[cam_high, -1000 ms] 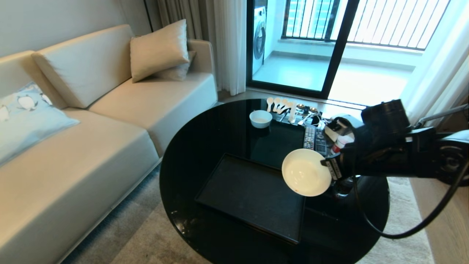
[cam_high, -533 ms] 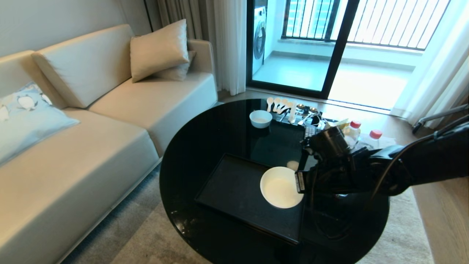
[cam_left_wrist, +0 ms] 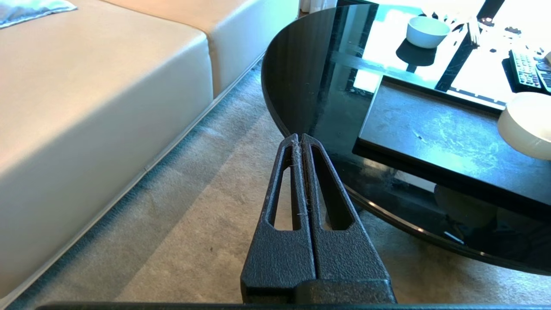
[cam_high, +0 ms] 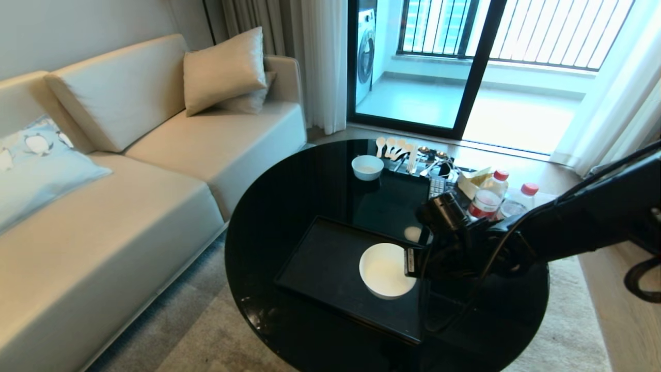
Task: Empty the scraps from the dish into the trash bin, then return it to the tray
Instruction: Put the bowl back to the table
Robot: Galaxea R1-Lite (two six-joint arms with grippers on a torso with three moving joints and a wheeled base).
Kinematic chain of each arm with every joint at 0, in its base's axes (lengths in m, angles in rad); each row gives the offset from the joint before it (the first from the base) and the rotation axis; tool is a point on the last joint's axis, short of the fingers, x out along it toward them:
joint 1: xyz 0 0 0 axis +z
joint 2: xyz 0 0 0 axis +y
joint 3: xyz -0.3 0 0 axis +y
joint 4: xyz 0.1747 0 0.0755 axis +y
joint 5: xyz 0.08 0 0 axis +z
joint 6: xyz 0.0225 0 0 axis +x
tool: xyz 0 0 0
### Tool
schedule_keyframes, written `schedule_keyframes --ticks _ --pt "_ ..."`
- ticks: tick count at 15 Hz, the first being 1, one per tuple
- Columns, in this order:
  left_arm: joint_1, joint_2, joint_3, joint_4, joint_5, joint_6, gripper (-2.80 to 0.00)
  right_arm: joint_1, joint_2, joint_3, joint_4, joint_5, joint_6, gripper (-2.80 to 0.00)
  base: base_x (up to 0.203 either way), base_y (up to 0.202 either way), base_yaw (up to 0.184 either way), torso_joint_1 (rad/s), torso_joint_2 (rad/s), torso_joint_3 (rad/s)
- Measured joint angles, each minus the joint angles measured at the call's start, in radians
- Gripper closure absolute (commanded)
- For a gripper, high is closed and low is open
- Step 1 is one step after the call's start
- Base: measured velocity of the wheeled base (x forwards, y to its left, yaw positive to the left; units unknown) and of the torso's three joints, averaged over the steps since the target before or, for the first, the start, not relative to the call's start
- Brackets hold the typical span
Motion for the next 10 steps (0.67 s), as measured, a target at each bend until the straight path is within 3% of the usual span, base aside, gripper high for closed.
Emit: schedule_keyframes --ticks 4,10 --pt "0.0 0.0 0.0 0.0 0.0 0.0 0.0 0.0 0.08 -0.078 -0.019 -0.043 0.026 0.0 0.0 0.0 0.0 0.0 0.0 0.0" --pt "0.0 0.0 0.0 0.0 0.0 0.0 0.0 -0.015 0.143 -0.112 -0.022 -0.048 0.031 0.0 0.0 0.0 0.0 0.0 0.0 0.0"
